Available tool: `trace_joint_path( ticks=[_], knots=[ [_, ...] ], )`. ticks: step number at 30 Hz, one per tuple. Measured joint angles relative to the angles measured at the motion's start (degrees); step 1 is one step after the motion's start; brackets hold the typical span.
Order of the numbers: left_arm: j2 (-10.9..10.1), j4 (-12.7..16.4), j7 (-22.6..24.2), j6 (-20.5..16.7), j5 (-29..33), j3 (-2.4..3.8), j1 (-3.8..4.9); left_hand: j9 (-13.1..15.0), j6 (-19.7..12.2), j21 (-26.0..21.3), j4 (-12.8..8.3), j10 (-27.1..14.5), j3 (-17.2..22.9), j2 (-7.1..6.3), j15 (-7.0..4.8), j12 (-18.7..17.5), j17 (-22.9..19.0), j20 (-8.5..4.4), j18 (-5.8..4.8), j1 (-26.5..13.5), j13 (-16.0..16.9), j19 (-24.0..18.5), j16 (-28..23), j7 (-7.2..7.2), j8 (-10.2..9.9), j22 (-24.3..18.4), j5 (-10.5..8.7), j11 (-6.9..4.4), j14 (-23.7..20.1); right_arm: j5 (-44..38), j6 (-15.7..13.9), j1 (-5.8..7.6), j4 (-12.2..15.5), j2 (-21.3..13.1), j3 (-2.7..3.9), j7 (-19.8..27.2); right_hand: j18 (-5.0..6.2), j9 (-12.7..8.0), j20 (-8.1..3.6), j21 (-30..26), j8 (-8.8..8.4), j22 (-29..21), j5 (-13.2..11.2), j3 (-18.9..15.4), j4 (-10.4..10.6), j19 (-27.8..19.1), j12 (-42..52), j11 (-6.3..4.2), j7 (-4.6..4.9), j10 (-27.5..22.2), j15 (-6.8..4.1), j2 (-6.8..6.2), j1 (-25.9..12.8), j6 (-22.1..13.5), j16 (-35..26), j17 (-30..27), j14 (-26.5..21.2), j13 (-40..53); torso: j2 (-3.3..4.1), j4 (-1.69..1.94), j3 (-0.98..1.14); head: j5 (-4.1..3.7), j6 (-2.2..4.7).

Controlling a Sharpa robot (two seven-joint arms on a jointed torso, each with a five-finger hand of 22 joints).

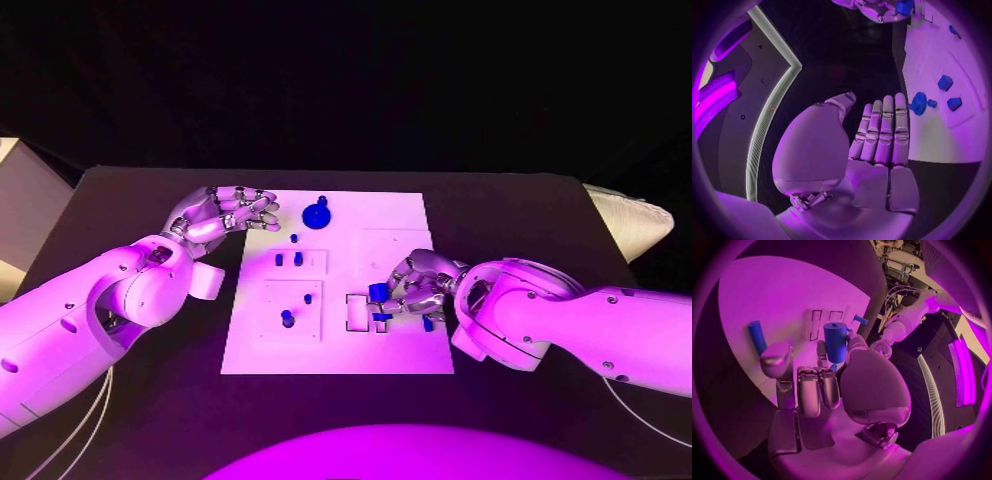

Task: Assemble the parts on the task board

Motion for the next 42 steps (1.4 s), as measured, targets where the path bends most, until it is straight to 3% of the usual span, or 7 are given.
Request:
trace_joint_path(
  ticks=[11, 16, 21, 29, 36, 42],
  knots=[
    [0.04, 0.07, -0.08, 0.01, 0.02, 0.00, -0.02, 0.00, 0.00, 0.00, 0.00, 0.00, 0.00, 0.00, 0.00, 0.00, 0.00, 0.00, 0.00, 0.00, 0.00, 0.00, 0.00, 0.00, 0.00, -0.01, 0.00, 0.00, 0.00, 0.07, 2.24, -0.16, -2.79, 4.33, -0.11, -0.17, 0.01, -0.03, -0.21, -0.56, -0.10, -0.31, -1.34, 0.00, 0.00, -0.21, -0.43, 0.00, 0.21, 0.00, 0.00, 0.00, 0.00, 0.21, 0.00, 0.00, 0.00, -0.01, 0.01, 0.05, 0.03, 0.29, -0.26],
    [0.01, 0.11, -0.09, 0.01, 0.03, 0.01, -0.02, 0.01, -0.21, -0.24, 0.00, 0.00, 0.00, 0.29, 0.00, 0.00, 0.06, 0.00, 0.01, 0.29, 0.00, 0.00, 0.00, 0.21, 0.00, -0.06, 0.00, 0.00, 0.00, -0.89, 3.18, -0.24, -3.61, 5.17, -0.16, -0.56, 0.00, -0.07, 0.01, -0.88, -0.16, -0.36, -2.15, -0.16, 0.15, -0.43, -0.66, 0.00, 0.41, 0.00, 0.00, -0.02, -0.02, 0.41, 0.00, 0.00, 0.00, -0.01, 0.01, -0.01, 0.03, 0.44, -0.30],
    [-0.01, 0.12, -0.10, 0.00, 0.04, 0.01, -0.03, 0.01, -0.21, -0.24, 0.00, 0.00, 0.00, 0.29, 0.00, 0.00, 0.06, 0.00, 0.00, 0.29, 0.00, 0.00, 0.00, 0.21, 0.00, -0.06, 0.00, 0.00, 0.00, -1.99, 4.02, -0.27, -3.98, 5.64, -0.17, -1.01, 0.01, 0.37, 0.01, -1.44, -0.14, -0.58, -3.58, -0.76, 0.12, -0.44, -0.96, 0.00, 0.02, 0.00, 0.00, -1.13, -1.19, 1.23, 0.00, 0.00, 0.00, -0.01, -0.02, -0.02, 0.06, 0.51, -0.30],
    [-0.02, 0.13, -0.12, 0.00, 0.05, 0.01, -0.03, 0.01, -0.21, -0.23, 0.00, 0.00, 0.00, 0.29, 0.00, 0.00, 0.05, 0.00, 0.00, 0.29, 0.00, -0.01, 0.00, 0.21, 0.00, -0.06, 0.00, 0.00, 0.00, -3.65, 4.60, -0.28, -4.26, 5.98, -0.13, -1.50, 0.01, 0.36, -0.19, -1.68, -0.02, -0.76, -4.79, -1.08, 0.11, -0.63, -1.19, 0.00, -0.18, 0.01, 0.00, -1.20, -2.16, 1.43, 0.00, 0.00, 0.00, 0.03, -0.02, -0.03, 0.09, 0.62, -0.30],
    [-0.05, 0.13, -0.14, 0.00, 0.06, 0.01, -0.04, -0.05, -0.21, -0.23, 0.00, 0.00, 0.00, 0.29, 0.00, 0.00, 0.11, -0.01, 0.01, 0.29, 0.00, -0.01, 0.00, 0.21, 0.01, -0.10, 0.00, 0.00, 0.00, -4.90, 4.70, -0.46, -4.68, 6.12, -0.19, -1.88, 0.01, 1.00, 0.01, -2.96, 0.22, -1.16, -10.38, -2.53, 0.17, -0.83, -1.76, 0.00, -0.41, 0.01, 0.00, -1.37, -4.32, 1.66, 0.00, 0.00, 0.00, 0.02, 0.02, -0.03, 0.13, 0.69, -0.36],
    [-0.08, 0.12, -0.16, 0.01, 0.07, 0.01, -0.05, -0.05, -0.21, -0.23, 0.00, 0.00, 0.00, 0.29, 0.00, 0.00, 0.10, 0.00, 0.01, 0.29, -0.01, -0.01, 0.00, 0.21, 0.01, -0.10, 0.00, 0.00, 0.00, -5.77, 4.63, -0.60, -4.73, 6.20, -0.22, -2.05, 0.01, 1.67, 0.02, -4.12, 0.23, -1.64, -16.07, -3.90, 0.31, -0.84, -2.21, 0.00, -0.04, 0.01, 0.00, -3.36, -7.02, 1.29, -0.22, 0.00, 0.00, 0.02, 0.02, -0.02, 0.13, 0.77, -0.40]
  ],
)
